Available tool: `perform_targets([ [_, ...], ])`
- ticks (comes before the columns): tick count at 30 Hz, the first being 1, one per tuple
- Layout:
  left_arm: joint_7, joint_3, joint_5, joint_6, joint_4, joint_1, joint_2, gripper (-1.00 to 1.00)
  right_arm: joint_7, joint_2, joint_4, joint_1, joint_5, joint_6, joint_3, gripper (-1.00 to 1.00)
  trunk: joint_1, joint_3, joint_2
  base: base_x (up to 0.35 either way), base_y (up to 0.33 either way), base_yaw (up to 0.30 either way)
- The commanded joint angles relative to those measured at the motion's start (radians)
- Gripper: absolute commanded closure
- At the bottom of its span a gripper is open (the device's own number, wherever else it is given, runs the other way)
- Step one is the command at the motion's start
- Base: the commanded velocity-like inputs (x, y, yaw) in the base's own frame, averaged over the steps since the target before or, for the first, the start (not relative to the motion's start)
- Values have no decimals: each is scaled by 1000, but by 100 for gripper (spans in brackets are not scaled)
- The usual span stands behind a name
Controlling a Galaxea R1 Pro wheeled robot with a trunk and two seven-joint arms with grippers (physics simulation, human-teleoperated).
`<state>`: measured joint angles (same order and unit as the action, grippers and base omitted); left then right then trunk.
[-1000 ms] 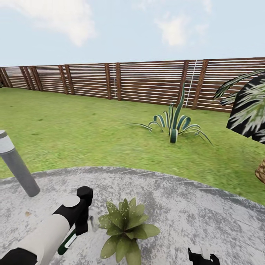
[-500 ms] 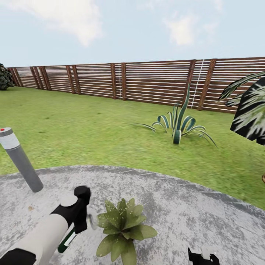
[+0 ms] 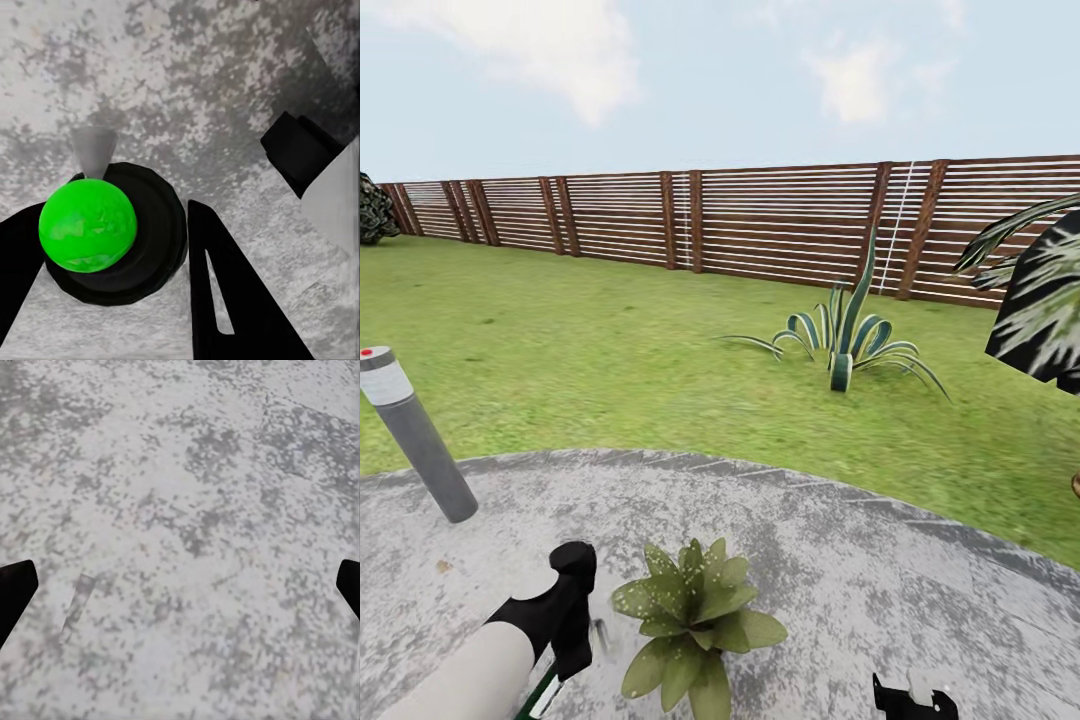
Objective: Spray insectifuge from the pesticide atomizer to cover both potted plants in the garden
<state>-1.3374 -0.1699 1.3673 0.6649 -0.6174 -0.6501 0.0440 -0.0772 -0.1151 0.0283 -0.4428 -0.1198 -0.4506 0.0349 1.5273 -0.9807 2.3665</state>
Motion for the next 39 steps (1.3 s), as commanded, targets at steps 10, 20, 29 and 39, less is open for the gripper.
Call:
perform_targets([
  [10,92,-2,-129,10,-15,6,6,100,1,5,1,-1,-9,-3,5,-100,0,-1,0,-3,-24,166],
  [20,95,-4,-134,16,-18,0,6,100,1,-3,0,-1,-9,-3,4,-100,0,-1,0,-131,-206,26],
  [29,101,-3,-133,19,-14,0,16,100,1,3,1,-1,-9,-3,5,-100,0,-1,0,-3,-7,158],
  [39,145,-4,-136,18,-8,8,10,100,1,3,1,-1,-9,-3,5,-100,0,-1,0,0,0,192],
])
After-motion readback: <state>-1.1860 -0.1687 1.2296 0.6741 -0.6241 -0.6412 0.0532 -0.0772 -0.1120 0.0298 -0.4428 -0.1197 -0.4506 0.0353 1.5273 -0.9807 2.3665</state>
